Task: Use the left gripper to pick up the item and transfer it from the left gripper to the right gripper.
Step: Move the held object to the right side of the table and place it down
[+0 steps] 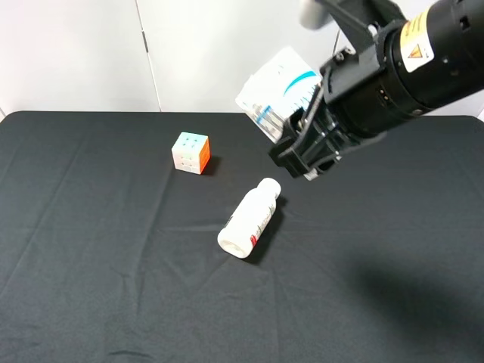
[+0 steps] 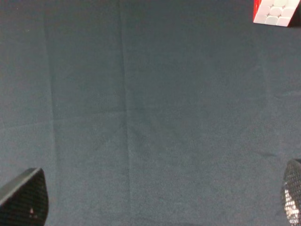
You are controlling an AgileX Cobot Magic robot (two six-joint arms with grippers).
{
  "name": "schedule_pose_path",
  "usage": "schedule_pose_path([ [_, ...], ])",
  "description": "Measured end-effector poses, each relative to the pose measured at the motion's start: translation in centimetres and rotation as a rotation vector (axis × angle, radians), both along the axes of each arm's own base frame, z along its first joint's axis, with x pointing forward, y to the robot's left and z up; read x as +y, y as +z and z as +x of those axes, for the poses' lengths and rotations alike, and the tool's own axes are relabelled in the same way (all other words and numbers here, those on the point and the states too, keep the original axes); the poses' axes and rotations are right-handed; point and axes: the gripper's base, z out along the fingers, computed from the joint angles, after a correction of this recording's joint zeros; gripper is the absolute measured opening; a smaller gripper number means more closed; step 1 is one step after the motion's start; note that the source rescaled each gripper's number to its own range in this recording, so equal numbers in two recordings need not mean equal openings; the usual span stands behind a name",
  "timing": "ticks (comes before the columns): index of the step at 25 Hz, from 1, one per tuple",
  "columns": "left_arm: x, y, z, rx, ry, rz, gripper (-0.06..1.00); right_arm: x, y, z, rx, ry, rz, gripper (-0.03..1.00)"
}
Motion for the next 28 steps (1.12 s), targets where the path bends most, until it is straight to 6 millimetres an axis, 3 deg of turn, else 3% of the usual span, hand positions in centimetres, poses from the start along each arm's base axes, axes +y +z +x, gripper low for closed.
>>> schedule_pose_path([
  [6, 0.0, 0.0, 0.0, -0.006, 0.0, -0.001, 1.0, -2.4, -0.7, 1.0, 0.096, -0.156, -0.091, 0.0],
  [12, 0.0, 0.0, 0.0, -0.007, 0.0, -0.001, 1.0, -6.5, -1.2, 4.0, 0.134, -0.378, -0.099, 0.0],
  [18, 0.0, 0.0, 0.0, -0.007, -0.001, 0.0, 1.0, -9.5, -3.9, 7.4, 0.241, -0.542, -0.139, 0.0],
  [28, 0.0, 0.1, 0.0, -0.007, 0.0, 0.001, 1.0, -9.1, -9.7, 10.6, 0.377, -0.546, -0.213, 0.0],
])
